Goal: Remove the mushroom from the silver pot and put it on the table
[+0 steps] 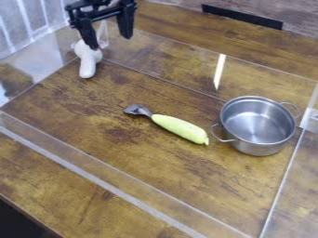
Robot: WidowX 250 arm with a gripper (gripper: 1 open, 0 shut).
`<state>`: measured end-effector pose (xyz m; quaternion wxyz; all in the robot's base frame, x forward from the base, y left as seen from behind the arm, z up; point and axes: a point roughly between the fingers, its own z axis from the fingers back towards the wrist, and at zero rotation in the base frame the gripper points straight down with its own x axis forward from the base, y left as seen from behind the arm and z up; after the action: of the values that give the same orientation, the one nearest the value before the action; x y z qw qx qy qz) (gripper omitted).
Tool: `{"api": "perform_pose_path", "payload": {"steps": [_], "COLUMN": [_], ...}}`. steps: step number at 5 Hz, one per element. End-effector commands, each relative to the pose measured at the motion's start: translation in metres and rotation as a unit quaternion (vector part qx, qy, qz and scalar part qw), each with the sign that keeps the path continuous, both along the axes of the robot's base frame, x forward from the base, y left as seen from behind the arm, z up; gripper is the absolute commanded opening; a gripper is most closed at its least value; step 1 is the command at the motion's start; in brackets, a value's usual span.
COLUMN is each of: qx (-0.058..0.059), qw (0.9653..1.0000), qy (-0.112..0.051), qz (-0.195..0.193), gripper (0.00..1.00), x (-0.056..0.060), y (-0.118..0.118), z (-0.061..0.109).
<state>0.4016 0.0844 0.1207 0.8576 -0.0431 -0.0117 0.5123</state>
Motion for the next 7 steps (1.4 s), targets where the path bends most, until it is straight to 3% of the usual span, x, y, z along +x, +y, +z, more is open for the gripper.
{"api": "perform_pose_path", "payload": {"steps": [1, 5, 7], "qx": [0.013, 0.031, 0.040], "qw": [0.9976, 0.9956, 0.9974], "qy": [-0.064, -0.049, -0.038], "qz": [0.022, 0.073, 0.047], "gripper": [1.00, 1.00, 1.00], "x": [0.006, 0.020, 0.022], "y": [-0.003, -0.018, 0.019], "z": [0.050, 0.034, 0.022]}}
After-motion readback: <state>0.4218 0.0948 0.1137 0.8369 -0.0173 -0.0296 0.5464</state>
